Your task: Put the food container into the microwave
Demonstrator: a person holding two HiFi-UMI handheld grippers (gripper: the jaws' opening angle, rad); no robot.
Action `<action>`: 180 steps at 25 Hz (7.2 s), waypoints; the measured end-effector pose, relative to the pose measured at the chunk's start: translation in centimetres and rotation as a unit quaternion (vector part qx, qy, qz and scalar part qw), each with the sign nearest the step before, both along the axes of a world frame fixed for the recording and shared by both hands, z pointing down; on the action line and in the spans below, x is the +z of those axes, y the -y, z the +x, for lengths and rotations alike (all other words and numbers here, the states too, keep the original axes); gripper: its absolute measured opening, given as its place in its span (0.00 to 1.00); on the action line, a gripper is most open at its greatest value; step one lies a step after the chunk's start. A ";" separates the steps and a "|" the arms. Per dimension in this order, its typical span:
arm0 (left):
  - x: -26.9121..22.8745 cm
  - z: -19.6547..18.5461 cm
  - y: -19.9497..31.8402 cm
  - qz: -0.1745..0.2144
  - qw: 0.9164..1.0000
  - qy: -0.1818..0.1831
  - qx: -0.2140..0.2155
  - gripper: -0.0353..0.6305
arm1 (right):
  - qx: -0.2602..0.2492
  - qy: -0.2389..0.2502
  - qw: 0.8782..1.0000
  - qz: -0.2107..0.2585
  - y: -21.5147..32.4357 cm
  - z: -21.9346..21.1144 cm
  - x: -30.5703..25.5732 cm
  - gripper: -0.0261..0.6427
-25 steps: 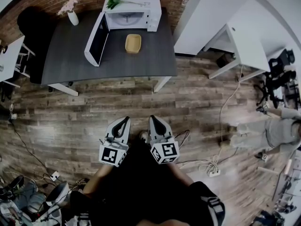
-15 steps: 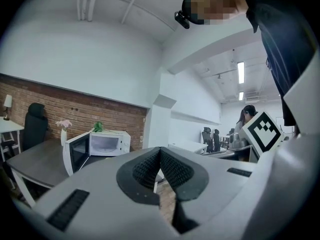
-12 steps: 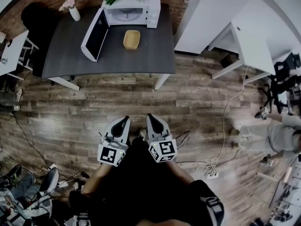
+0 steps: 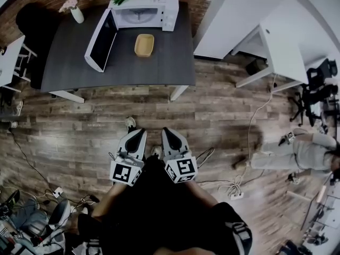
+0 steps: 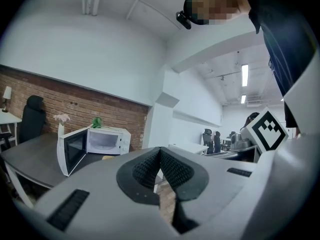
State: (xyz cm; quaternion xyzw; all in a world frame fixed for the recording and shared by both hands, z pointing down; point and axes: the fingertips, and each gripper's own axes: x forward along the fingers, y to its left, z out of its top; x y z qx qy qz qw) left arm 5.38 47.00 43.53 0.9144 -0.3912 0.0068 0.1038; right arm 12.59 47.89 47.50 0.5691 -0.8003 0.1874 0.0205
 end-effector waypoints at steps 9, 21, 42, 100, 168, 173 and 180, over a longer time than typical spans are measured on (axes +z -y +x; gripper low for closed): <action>0.4 -2.1 7.7 -0.006 1.000 -0.004 -0.005 0.11 | 0.011 -0.011 1.000 -0.008 7.2 -1.1 0.0 0.09; 0.4 -7.7 20.9 -0.023 1.000 -0.010 -0.006 0.11 | 0.038 -0.026 0.999 -0.029 19.6 -5.3 -0.3 0.09; 0.5 -13.4 35.5 -0.033 0.999 -0.021 0.000 0.11 | 0.088 -0.035 0.995 -0.045 34.8 -7.9 -0.7 0.09; 1.5 -4.6 55.3 -0.061 0.998 -0.015 0.012 0.11 | -0.093 -0.160 0.964 -0.193 51.7 -1.6 13.5 0.09; 2.4 -5.0 57.8 -0.064 0.998 -0.010 -0.012 0.11 | 0.013 -0.067 0.904 -0.423 55.0 2.8 28.3 0.10; 1.7 -5.3 57.4 -0.053 0.998 -0.010 -0.014 0.11 | 0.011 -0.060 0.914 -0.402 56.0 2.3 26.8 0.10; 0.8 -5.9 56.5 -0.039 0.999 -0.011 -0.020 0.11 | 0.020 -0.044 0.920 -0.389 55.7 2.2 26.0 0.10</action>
